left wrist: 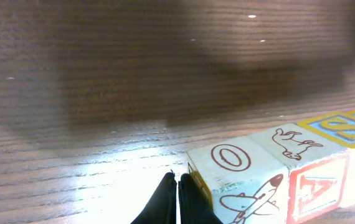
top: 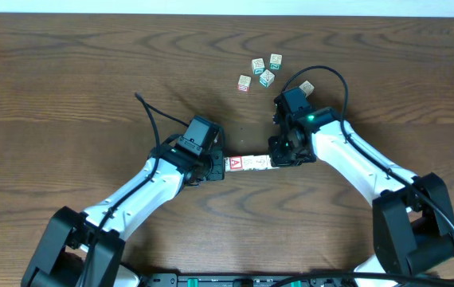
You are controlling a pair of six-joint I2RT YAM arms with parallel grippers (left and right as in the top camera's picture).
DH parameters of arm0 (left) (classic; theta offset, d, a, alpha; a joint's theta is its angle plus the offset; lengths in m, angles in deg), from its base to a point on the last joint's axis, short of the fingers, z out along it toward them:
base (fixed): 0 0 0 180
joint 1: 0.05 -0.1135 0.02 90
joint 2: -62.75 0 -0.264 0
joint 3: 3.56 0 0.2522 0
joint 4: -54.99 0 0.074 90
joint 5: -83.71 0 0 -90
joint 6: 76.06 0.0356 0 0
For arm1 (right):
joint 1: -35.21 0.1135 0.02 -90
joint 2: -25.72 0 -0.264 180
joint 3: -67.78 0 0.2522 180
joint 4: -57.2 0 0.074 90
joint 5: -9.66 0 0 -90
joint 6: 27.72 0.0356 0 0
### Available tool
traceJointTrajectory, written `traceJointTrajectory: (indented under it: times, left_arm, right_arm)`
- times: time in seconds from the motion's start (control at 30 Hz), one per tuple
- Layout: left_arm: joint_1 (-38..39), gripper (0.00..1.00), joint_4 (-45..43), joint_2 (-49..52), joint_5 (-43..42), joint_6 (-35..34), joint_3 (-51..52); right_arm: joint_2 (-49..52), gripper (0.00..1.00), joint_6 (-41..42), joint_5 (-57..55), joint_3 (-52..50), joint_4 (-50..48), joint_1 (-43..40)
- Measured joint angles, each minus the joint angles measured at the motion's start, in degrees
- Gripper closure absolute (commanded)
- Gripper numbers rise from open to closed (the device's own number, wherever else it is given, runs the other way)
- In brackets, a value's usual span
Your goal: Lift 5 blocks
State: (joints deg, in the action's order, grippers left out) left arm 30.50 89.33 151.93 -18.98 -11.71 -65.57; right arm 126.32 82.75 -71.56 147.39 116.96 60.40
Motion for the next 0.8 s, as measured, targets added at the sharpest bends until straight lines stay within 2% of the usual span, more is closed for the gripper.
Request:
traceJointTrajectory:
  times: [0.8]
  left_arm:
    - [0.00, 0.93, 0.13, -2.67, 0.04, 0.00, 0.00]
  right_arm:
    - [-1.36, 0.99, -0.02, -0.74, 1.55, 2.14, 0.00]
